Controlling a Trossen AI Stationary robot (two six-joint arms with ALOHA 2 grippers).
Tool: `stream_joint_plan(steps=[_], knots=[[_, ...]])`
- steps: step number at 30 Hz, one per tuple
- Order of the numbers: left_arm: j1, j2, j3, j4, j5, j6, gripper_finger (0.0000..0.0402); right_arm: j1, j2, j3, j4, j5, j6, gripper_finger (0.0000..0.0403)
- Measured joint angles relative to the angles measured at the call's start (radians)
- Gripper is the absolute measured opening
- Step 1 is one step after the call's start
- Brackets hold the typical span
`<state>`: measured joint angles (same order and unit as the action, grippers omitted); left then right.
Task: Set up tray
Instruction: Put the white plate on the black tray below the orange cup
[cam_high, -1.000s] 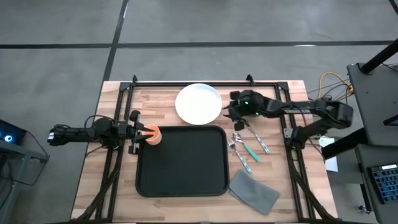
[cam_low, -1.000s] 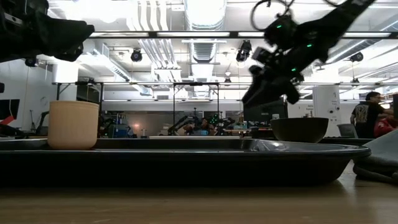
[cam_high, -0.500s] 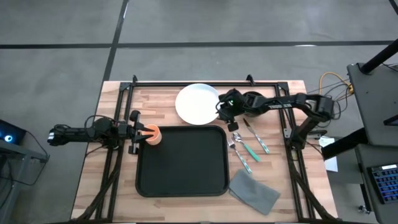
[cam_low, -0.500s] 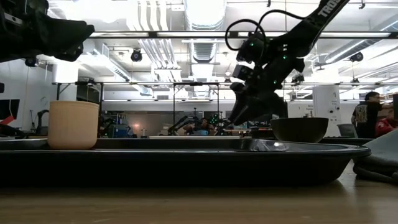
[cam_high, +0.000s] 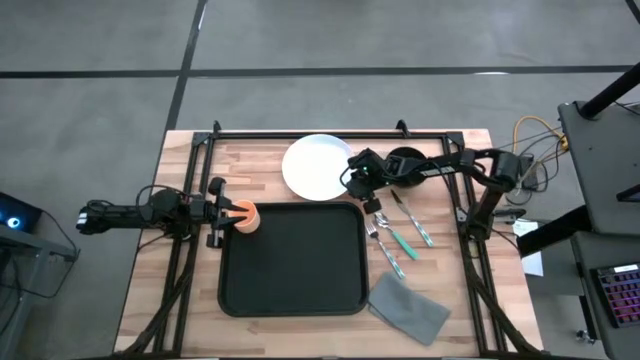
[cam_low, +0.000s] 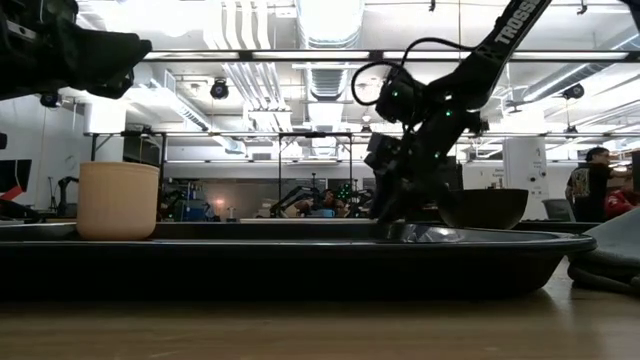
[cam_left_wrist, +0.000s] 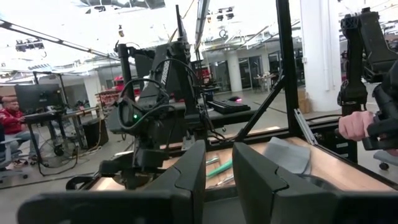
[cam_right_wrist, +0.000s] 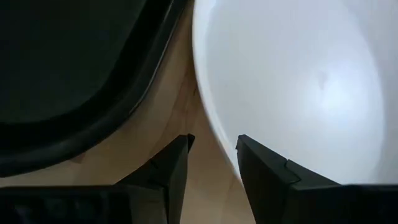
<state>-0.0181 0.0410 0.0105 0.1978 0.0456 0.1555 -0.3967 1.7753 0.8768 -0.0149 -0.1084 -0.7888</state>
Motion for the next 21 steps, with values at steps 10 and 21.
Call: stream_joint_plan(steps=[10,21], knots=[[0.0,0.01,0.0,-0.001,0.0,0.0,0.0062,0.004,0.06,0.042,-0.002,0.007,0.013,0.011],[0.0,0.013,0.0,0.0,0.0,0.0,0.0062,0.005,0.081,0.066,-0.009,0.089,0.05,0.0022]])
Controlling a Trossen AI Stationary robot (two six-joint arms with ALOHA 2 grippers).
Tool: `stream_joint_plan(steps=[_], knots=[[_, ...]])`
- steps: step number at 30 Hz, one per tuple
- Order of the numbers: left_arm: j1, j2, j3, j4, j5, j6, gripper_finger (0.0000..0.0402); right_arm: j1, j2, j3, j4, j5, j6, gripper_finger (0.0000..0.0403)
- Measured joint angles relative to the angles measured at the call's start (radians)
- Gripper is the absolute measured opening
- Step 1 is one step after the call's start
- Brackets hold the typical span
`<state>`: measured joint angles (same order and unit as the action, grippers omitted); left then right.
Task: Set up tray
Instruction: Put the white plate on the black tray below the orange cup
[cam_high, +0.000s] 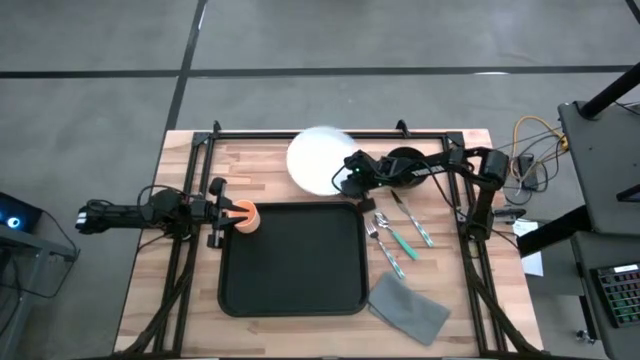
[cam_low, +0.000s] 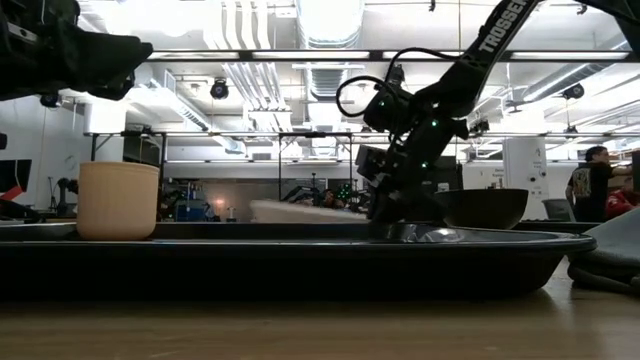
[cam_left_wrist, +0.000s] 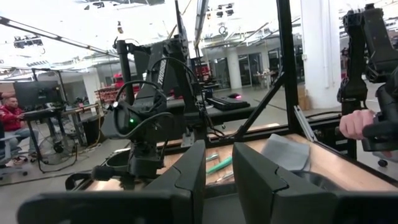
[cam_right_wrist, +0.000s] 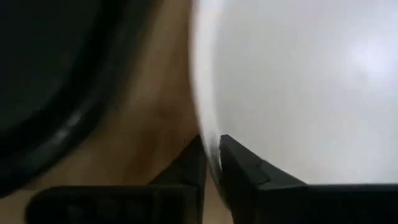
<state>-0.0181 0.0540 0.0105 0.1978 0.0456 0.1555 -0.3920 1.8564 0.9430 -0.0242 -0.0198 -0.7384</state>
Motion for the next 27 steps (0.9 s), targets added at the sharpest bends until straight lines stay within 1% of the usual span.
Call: stream_joint_plan(steps=[2,6,14,27], knots=[[0.0,0.0,0.0,0.0,0.0,0.0,0.0062,-0.002,-0.004,0.006,0.002,0.031,0.005,0.0012],[0.0,0.0,0.0,0.0,0.0,0.0,0.0062,-0.002,-0.006,0.018,-0.004,0.052,0.039,0.0009],[0.0,0.001,0.0,0.0,0.0,0.0,0.0062,0.018,-0.062,0.022,-0.033,0.05,0.052,0.0008],[0.0,0.009,0.0,0.001,0.0,0.0,0.0062,0.15,-0.212,0.02,-0.112,0.048,0.013,0.0008]])
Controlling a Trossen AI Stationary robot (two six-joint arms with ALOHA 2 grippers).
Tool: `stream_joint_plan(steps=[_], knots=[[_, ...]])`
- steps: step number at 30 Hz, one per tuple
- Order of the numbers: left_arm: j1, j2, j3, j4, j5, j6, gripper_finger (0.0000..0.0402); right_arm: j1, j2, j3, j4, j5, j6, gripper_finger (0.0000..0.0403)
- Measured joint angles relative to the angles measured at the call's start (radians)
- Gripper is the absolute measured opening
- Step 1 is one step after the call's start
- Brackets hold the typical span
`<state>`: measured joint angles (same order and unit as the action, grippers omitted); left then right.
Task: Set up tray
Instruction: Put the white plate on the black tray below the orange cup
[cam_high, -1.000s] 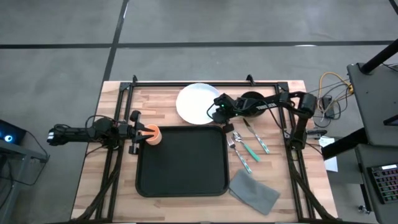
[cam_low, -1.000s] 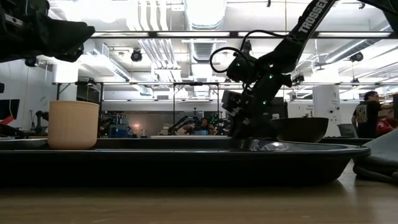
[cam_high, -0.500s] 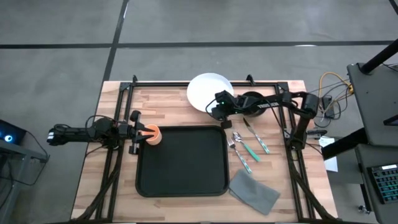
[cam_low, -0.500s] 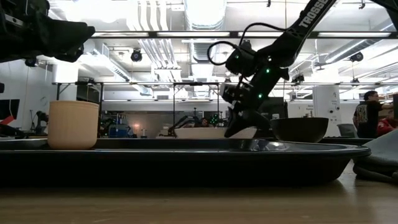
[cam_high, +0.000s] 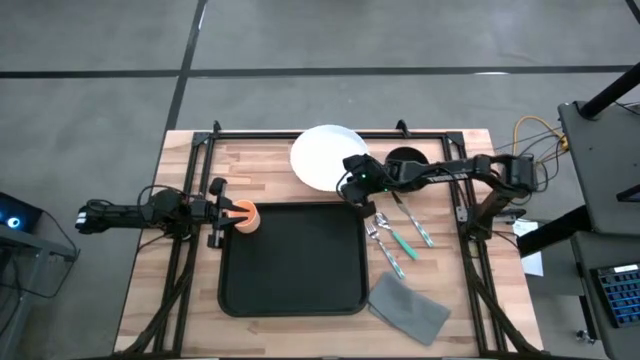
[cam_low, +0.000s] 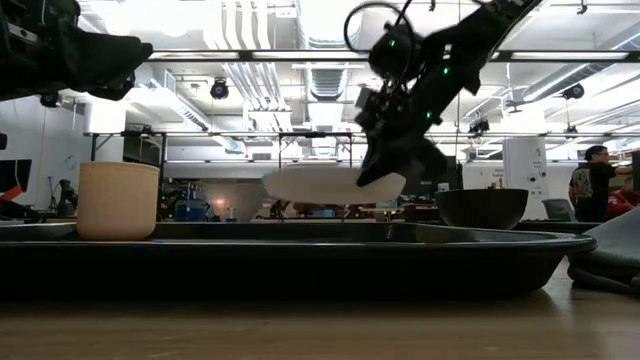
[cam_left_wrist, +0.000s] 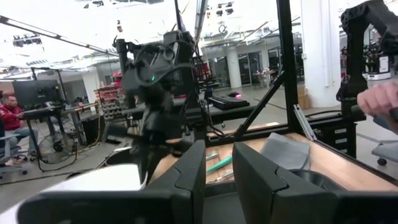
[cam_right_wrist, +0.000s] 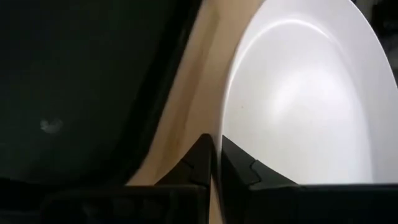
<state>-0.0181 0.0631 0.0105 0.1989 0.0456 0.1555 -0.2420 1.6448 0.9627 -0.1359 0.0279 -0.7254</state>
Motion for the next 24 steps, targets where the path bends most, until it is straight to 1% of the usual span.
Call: stream_joint_plan(steps=[4,7,14,20,22,24], knots=[[0.0,0.01,0.0,-0.003,0.0,0.0,0.0062,0.055,-0.041,0.0,-0.046,0.0,-0.037,0.0008],[0.0,0.018,0.0,-0.002,0.0,0.0,0.0062,0.097,-0.055,-0.002,-0.05,-0.002,-0.049,0.0008],[0.0,0.017,0.0,-0.002,0.0,0.0,0.0062,0.19,-0.033,-0.002,-0.052,-0.003,-0.105,0.0008],[0.0,0.017,0.0,-0.001,0.0,0.0,0.0062,0.24,-0.026,-0.002,-0.052,-0.007,-0.132,0.0009],[0.0,0.017,0.0,-0.001,0.0,0.0,0.0062,0.252,-0.028,-0.002,-0.053,-0.024,-0.139,0.0009],[0.0,0.017,0.0,-0.001,0.0,0.0,0.0062,0.258,-0.03,-0.002,-0.05,-0.067,-0.144,0.0009]])
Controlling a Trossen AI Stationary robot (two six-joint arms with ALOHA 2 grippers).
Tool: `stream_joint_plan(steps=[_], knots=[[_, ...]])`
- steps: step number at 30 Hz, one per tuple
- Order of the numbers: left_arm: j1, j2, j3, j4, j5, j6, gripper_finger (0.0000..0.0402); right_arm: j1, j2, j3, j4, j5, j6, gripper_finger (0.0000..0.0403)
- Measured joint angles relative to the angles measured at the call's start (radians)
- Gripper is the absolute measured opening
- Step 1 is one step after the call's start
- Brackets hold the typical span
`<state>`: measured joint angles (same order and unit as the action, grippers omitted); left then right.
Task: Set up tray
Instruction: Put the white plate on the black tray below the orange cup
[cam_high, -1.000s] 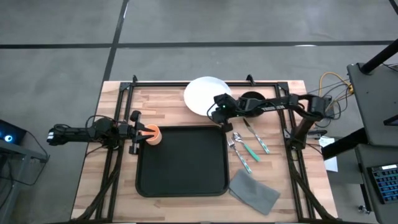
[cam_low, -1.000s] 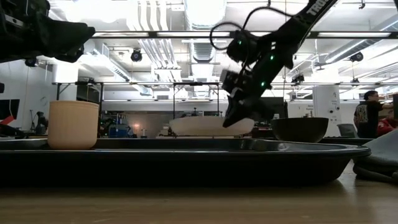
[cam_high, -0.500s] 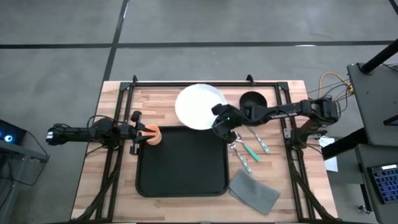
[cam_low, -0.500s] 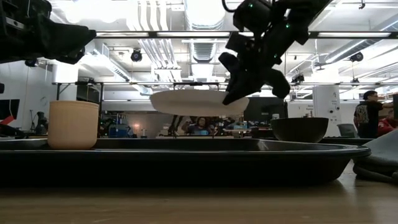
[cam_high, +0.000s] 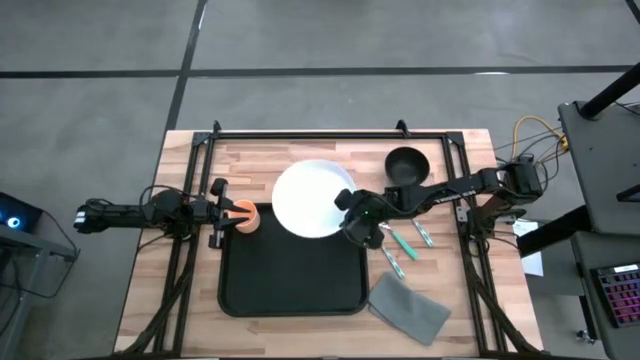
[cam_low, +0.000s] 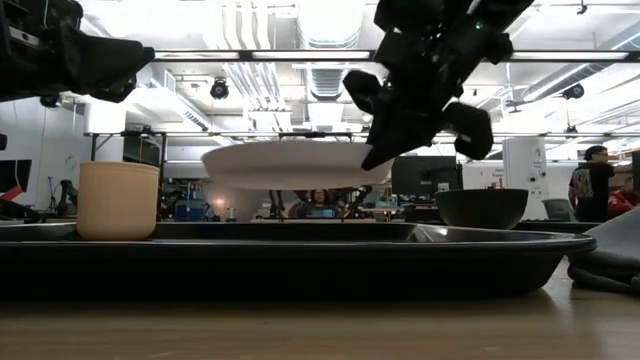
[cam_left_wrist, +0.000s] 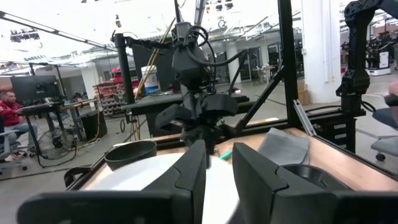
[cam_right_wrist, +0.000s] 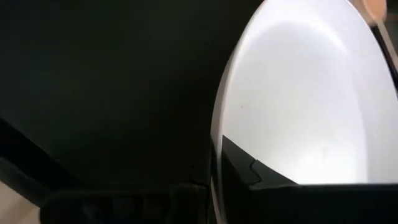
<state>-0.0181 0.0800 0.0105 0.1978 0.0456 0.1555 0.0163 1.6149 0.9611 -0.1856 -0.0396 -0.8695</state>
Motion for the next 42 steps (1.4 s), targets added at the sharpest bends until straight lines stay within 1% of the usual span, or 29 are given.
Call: stream_joint_plan(steps=[4,5,11,17,20,24,26,29,33,36,42], knots=[[0.0,0.0,0.0,0.0,0.0,0.0,0.0062,0.0,0.004,0.003,0.002,-0.162,-0.026,0.0009],[0.0,0.0,0.0,0.0,0.0,0.0,0.0062,0.004,0.008,0.007,0.002,-0.18,-0.029,0.0009],[0.0,0.004,0.0,0.001,0.0,0.0,0.0062,0.042,0.025,0.027,-0.011,-0.207,-0.077,0.0008],[0.0,0.012,0.0,-0.001,0.0,0.0,0.0062,0.086,0.025,0.041,-0.017,-0.208,-0.096,0.0008],[0.0,0.02,0.0,0.0,0.0,0.0,0.0062,0.104,0.049,0.069,-0.013,-0.205,-0.103,0.0008],[0.0,0.035,0.0,0.0,0.0,0.0,0.0062,0.131,0.124,0.13,-0.017,-0.188,-0.099,0.0008],[0.0,0.041,0.0,0.001,0.0,0.0,0.0062,0.145,0.182,0.178,-0.02,-0.169,-0.095,0.0008],[0.0,0.052,0.0,0.003,0.0,0.0,0.0062,0.166,0.248,0.243,-0.033,-0.168,-0.109,0.0008],[0.0,0.07,0.001,0.003,0.0,0.0,0.0062,0.2,0.288,0.319,-0.068,-0.175,-0.133,0.0008],[0.0,0.082,0.0,0.002,0.0,0.0,0.0062,0.218,0.327,0.35,-0.08,-0.178,-0.135,0.0008],[0.0,0.113,0.0,0.001,0.0,0.0,0.0062,0.223,0.414,0.421,-0.067,-0.169,-0.14,0.0008]])
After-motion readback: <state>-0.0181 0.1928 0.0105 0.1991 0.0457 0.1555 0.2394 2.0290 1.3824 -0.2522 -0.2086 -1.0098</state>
